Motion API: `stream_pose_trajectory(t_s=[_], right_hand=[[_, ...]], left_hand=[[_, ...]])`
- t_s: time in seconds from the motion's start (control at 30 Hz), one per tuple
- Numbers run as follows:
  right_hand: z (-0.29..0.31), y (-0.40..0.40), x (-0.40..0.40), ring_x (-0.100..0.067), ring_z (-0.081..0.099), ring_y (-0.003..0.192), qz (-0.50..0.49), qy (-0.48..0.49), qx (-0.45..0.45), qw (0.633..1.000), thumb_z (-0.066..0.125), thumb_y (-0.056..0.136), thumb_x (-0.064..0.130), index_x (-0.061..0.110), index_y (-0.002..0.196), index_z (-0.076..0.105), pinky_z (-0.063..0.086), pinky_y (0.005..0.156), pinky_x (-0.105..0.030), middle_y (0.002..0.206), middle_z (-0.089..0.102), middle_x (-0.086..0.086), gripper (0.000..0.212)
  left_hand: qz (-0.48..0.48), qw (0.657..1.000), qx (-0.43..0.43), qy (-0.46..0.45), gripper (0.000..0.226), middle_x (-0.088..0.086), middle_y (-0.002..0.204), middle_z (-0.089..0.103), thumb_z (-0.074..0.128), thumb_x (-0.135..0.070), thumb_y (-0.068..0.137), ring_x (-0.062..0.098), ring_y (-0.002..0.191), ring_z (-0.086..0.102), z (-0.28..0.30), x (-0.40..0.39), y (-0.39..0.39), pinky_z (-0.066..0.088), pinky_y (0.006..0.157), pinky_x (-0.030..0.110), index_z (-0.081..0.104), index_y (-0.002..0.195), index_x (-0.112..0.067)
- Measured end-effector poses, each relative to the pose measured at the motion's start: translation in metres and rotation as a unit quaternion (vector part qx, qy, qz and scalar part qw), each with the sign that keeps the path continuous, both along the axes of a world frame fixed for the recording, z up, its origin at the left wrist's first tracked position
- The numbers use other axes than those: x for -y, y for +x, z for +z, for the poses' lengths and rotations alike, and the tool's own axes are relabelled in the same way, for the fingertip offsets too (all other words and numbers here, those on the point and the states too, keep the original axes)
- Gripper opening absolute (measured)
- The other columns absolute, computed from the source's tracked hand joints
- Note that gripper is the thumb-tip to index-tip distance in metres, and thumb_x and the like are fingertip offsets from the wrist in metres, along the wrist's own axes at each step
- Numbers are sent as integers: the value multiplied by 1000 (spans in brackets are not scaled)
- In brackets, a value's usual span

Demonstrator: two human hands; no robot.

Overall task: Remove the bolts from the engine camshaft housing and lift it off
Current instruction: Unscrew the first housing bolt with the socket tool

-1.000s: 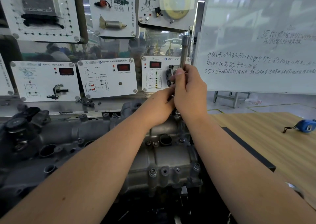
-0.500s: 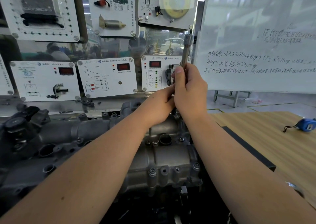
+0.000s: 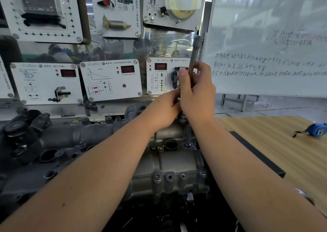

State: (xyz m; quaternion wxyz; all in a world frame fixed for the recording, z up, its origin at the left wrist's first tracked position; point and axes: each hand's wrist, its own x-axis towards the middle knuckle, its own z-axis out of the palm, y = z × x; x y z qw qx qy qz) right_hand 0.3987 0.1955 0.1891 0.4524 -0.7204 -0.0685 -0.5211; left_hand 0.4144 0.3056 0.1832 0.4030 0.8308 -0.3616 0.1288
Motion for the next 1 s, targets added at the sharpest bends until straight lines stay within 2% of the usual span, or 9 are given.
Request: stream_pose_trajectory(t_s=[0.1,0.23,0.33,0.43,0.63,0.7,0.8,0.9,1.0], right_hand=[[0,0,0,-12,63,78,-7,-16,7,1000,51,102,36,18,110,58,50,70,-32,80,64,11,20],[0,-1,-2,-16,64,80,6,-22,0,1000,41,104,33,16,99,58,52,74,-40,86,67,7,25],[0,0,-2,-10,66,84,9,-19,-11,1000,39,104,36,19,107,58,53,77,-33,91,69,12,25],[-1,1,-1,-5,66,84,10,-8,-9,1000,50,101,40,21,123,52,48,70,-15,89,71,14,28],[1,0,-2,-17,66,82,-3,-20,-6,1000,44,104,33,17,107,60,51,75,-35,92,71,4,23],[1,-1,-2,-17,67,82,0,-24,-7,1000,39,104,34,17,103,61,52,77,-37,91,70,4,27],[1,-1,-2,-16,67,87,6,-17,-11,1000,41,104,36,15,111,61,52,80,-35,96,72,5,30],[0,0,-1,-9,67,89,8,-6,-10,1000,52,102,38,20,123,54,49,74,-16,95,73,8,28],[0,0,-1,-16,68,84,5,-12,-7,1000,51,103,34,19,117,55,53,74,-31,94,73,5,21]], left_hand=[[-3,1000,0,-4,22,-7,104,72,49,-22,102,10,92,68,-1,0,0,56,87,43,56,118,-36],[-9,1000,4,4,22,-7,100,71,46,-21,103,12,92,67,0,0,-2,55,87,45,54,105,-41],[-8,1000,8,4,26,-9,95,71,46,-22,103,6,84,66,0,-1,-1,56,79,36,53,97,-46],[-3,1000,8,-1,25,-10,89,70,48,-21,102,-1,80,64,0,-2,1,50,66,26,54,96,-44],[-3,1000,6,-7,23,-5,103,73,47,-21,101,12,92,68,0,0,0,56,86,42,58,110,-39],[-9,1000,5,-7,26,-7,102,73,46,-21,102,7,89,67,0,-1,-2,56,84,38,57,102,-45],[-8,1000,7,-12,30,-10,89,70,48,-20,101,0,81,63,1,-2,-1,49,67,25,54,91,-47],[-8,1000,5,-23,29,-13,85,68,50,-16,101,-7,77,63,1,-2,-1,44,59,12,54,92,-44],[-4,1000,2,-27,21,-12,87,69,52,-14,99,-4,78,64,0,-2,0,48,61,14,60,100,-34]])
